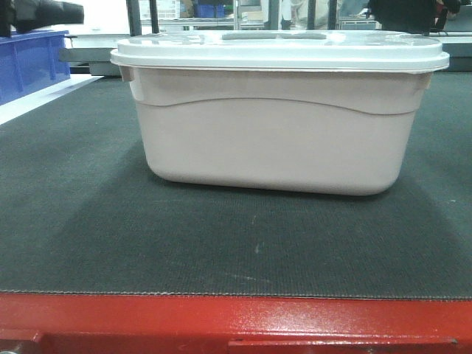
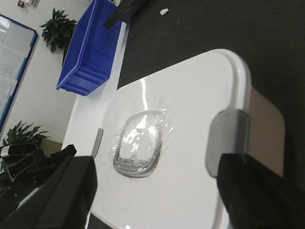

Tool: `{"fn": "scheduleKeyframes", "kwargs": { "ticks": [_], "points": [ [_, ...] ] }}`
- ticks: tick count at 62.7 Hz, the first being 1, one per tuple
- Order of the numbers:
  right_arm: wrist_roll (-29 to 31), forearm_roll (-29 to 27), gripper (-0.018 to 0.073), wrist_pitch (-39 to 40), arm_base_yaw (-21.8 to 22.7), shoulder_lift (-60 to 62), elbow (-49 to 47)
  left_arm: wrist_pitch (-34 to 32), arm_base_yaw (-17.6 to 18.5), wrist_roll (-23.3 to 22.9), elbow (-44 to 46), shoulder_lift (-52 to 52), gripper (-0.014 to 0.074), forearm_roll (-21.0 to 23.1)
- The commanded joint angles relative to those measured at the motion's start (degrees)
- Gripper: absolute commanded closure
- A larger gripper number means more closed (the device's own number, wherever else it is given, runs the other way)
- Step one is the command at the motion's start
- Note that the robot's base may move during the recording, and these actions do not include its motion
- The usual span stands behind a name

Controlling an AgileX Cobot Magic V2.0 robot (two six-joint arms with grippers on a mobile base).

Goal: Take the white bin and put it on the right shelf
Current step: 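Close both grippers on the white lid rim at each end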

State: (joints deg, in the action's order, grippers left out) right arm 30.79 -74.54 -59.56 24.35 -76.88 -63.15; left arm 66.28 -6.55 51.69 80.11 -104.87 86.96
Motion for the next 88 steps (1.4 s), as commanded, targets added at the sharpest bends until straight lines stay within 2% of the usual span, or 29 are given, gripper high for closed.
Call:
{"fn": "scheduleKeyframes", "kwargs": {
  "ticks": [1,14,26,38,59,77,83,88],
  "points": [
    [3.07,-4.85,-0.0056,-0.91,0.41,-1.01,-1.99,2.12,-0.03,1.91,1.90,0.83,0.0170,8.17],
    [7.68,-6.97,-0.0056,-1.41,-1.71,-7.57,-1.99,2.13,0.47,2.99,1.90,-2.85,0.0170,11.52],
    [13.17,-13.00,-0.0055,-1.81,-3.70,-13.01,-1.99,2.02,3.32,3.58,1.90,-4.87,0.0170,12.16],
    [16.49,-16.02,-0.0054,-2.37,-5.18,-17.39,-1.99,0.65,5.39,5.51,1.90,-5.52,0.0170,12.18],
    [17.39,-17.35,-0.0054,-3.94,-9.08,-21.43,-1.99,-0.55,7.10,5.51,1.90,-6.15,0.0177,12.40],
    [19.29,-19.63,-0.0053,-4.59,-9.52,-21.49,-1.99,0.66,7.13,5.51,1.90,-6.15,0.0177,12.40],
    [19.43,-19.68,-0.0017,-4.70,-9.52,-21.49,-1.99,1.43,7.61,5.51,1.90,-6.15,0.0177,12.40],
    [19.50,-19.68,0.0071,-4.86,-9.52,-21.49,-1.99,2.25,7.88,5.51,1.90,-6.15,0.0177,12.40]
  ]
}}
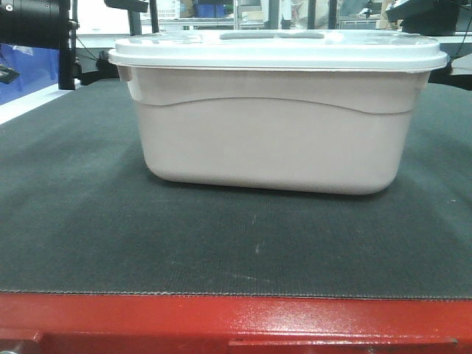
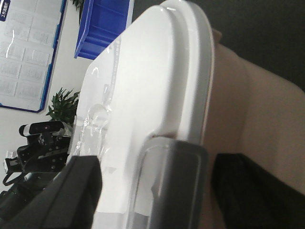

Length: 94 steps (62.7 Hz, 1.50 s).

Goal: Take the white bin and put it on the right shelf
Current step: 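Close both grippers on the white lid rim at each end, then lift the pink bin up off the table with both grippers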

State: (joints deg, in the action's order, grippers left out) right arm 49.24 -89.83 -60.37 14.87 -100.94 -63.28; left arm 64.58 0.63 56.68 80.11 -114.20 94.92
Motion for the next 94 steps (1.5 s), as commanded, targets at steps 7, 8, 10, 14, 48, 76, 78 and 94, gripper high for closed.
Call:
{"fn": "scheduleKeyframes", "kwargs": {
  "ticks": [7,8,10,14,48,76,78,94],
  "points": [
    [1.10,-4.40,0.0204,-4.54,-0.04,2.57,-1.86,4.04,0.92,0.52,1.90,3.18,0.0177,4.43],
    [1.10,-4.40,0.0216,-4.60,-0.04,2.57,-1.86,4.04,0.92,0.52,1.90,3.18,0.0177,4.43],
    [1.10,-4.40,0.0234,-4.73,-0.04,2.57,-1.86,4.04,0.92,0.52,1.90,3.18,0.0177,4.43],
    [1.17,-4.40,0.0255,-4.93,-0.04,2.57,-1.86,4.04,0.92,0.52,1.90,3.18,0.0177,4.43],
    [1.17,-4.40,0.0270,-5.28,-0.04,2.57,-1.86,4.18,0.97,0.52,1.90,3.18,0.0391,4.43],
    [1.32,-4.50,0.0368,-6.39,-0.04,2.57,-1.86,6.89,0.97,0.52,1.90,3.18,0.0696,6.68],
    [1.88,-4.88,0.0368,-7.00,-0.04,2.57,-1.86,8.17,0.97,0.52,1.90,3.18,0.0696,8.31],
    [8.75,-11.96,0.0368,-16.31,-0.04,2.70,-1.86,11.05,1.06,0.52,3.83,4.47,0.0696,12.48]
  ]
}}
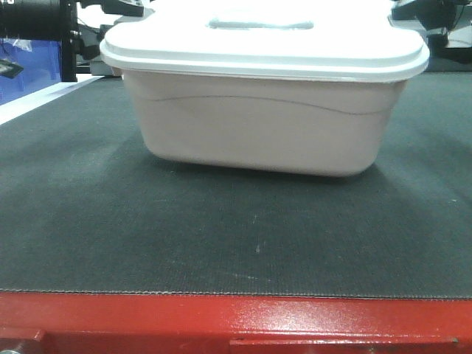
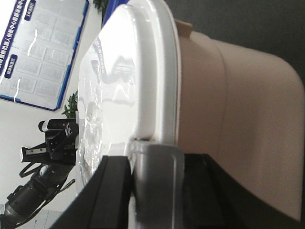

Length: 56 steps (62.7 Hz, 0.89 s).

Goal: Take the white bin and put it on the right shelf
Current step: 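Lift the pink bin up off the table with both grippers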

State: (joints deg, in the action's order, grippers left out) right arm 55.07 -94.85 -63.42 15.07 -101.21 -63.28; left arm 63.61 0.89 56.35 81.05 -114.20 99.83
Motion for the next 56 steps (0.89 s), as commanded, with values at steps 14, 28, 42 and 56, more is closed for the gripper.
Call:
{"fn": "scheduleKeyframes", "kwargs": {
  "ticks": [14,28,42,56],
  "points": [
    [2.91,-8.03,0.0368,-13.20,-0.24,4.15,-1.86,12.02,0.90,0.86,6.11,8.39,0.0696,5.10],
    [2.91,-8.29,0.0368,-13.20,-0.24,5.73,-1.86,12.02,2.18,0.86,7.63,12.54,0.0696,4.38],
    [2.91,-9.04,0.0368,-13.20,-0.24,9.51,-1.86,12.02,2.55,0.86,7.63,13.72,0.0696,4.15],
    [2.91,-10.61,0.0368,-13.20,-0.24,12.22,-1.86,12.02,2.55,0.86,7.63,13.72,0.0696,4.04]
  ]
}}
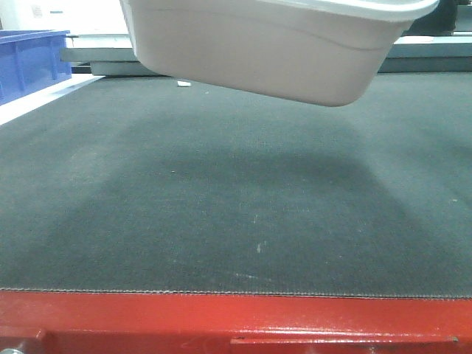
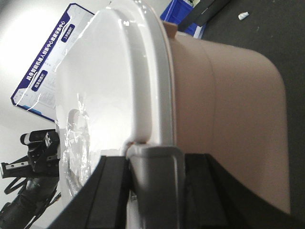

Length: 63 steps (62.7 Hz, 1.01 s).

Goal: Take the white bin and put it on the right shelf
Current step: 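Lift the pink bin up off the table with both grippers, then hold the bin raised with both grippers while the base turns away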

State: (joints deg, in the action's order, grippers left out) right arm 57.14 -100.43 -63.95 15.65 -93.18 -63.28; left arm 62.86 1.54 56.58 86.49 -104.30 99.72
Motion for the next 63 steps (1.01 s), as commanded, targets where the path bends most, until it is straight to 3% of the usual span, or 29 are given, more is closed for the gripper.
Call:
{"fn": "scheduleKeyframes", "kwargs": {
  "ticks": [1,32,63],
  "points": [
    [0.85,-5.03,0.0368,-12.67,-0.82,4.36,-1.86,12.77,1.90,0.63,2.19,3.82,0.0696,4.16],
    [0.62,-5.83,0.0368,-12.67,-0.82,14.85,-1.86,12.77,1.90,0.63,2.19,9.70,0.0696,-0.49],
    [0.58,-5.83,0.0368,-12.63,-0.82,23.65,-1.86,12.68,1.90,0.63,2.19,17.53,0.0696,-0.91]
  ]
}}
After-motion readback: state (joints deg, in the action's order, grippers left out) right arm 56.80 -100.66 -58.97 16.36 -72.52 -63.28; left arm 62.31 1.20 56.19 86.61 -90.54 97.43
